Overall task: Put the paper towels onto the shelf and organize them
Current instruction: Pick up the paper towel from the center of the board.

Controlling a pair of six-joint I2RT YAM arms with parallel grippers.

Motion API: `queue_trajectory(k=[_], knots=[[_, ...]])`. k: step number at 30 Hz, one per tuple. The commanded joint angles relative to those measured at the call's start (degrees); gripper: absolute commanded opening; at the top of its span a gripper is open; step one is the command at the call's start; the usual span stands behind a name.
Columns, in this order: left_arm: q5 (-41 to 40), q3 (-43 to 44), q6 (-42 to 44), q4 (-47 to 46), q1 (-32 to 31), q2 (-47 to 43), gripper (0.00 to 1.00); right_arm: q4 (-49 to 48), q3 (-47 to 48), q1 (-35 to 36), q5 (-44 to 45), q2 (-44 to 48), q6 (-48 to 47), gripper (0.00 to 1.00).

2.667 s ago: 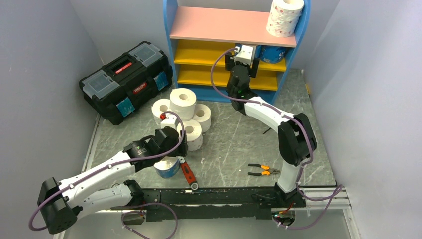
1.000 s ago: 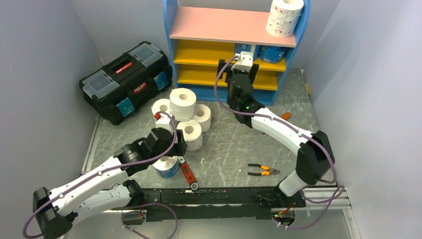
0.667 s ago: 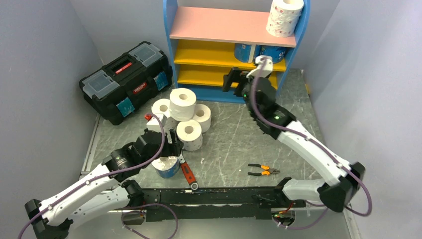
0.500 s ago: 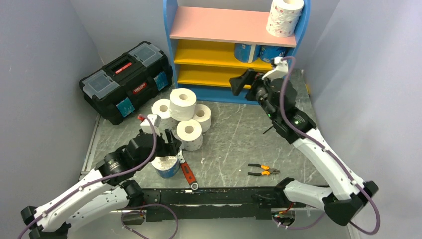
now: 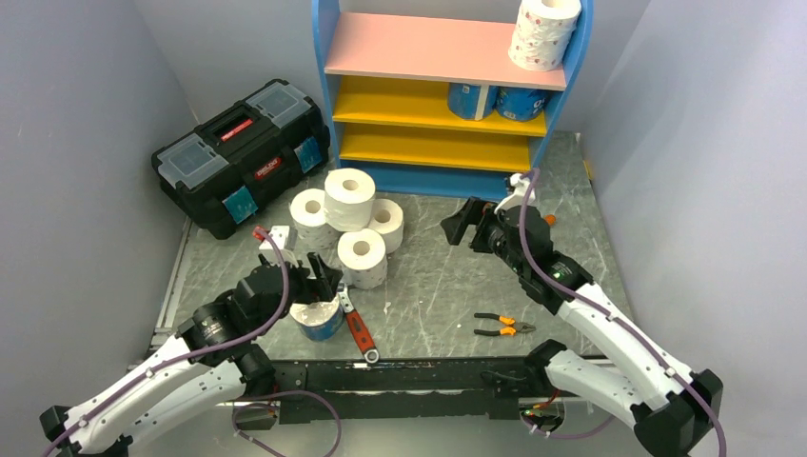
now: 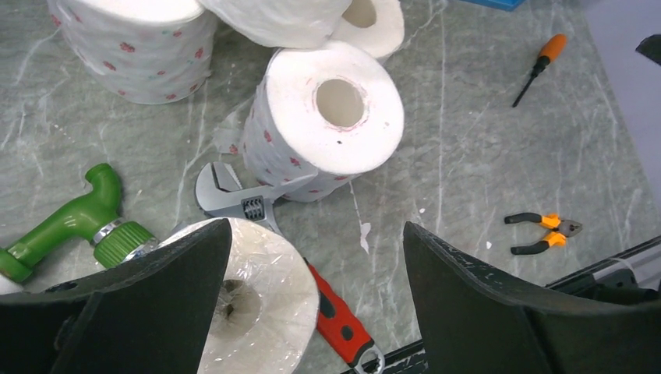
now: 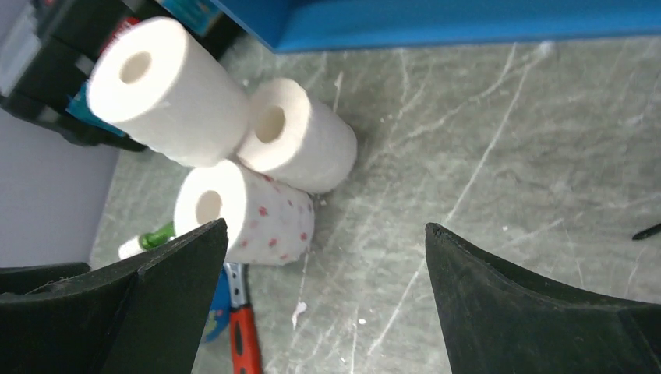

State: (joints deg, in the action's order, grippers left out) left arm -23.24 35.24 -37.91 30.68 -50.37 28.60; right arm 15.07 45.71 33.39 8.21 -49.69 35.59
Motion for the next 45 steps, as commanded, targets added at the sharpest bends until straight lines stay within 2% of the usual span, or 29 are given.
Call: queue_trajectory(k=[1,5,12,20,27,36,45], knots=[[-3.0,-0.8,0.9,-2.1,0.1,-0.8,0.87,-1.3,-3.5,-0.1,-1.7,-1.8,1.8,0.99],[-5.5,-1.6,-1.6,-0.5,0.2,-1.4,0.88,-5.5,-9.6,0.0,-5.7,-3.0,2.7,0.98],[-7.9,1.1,-7.3,8.5,0.2,-1.0,0.85,-13.5,-16.6,0.8,-12.3,-6.0,4.6,0.96],[-8.6,5.1,-17.5,25.2,0.2,0.1,0.81,-16.5,-16.8,3.1,-13.6,-9.7,4.1,0.94],[-7.7,7.4,-22.8,35.1,0.1,2.0,0.77,-16.4,-16.7,3.2,-12.7,-9.8,3.3,0.94],[-6.8,5.5,-26.1,34.6,0.2,6.7,0.69,-16.1,-16.8,3.2,-12.6,-8.8,3.1,0.94],[-5.4,4.5,-22.9,27.1,1.4,9.0,0.73,-15.5,-17.6,3.2,-12.1,-7.6,2.9,0.94]])
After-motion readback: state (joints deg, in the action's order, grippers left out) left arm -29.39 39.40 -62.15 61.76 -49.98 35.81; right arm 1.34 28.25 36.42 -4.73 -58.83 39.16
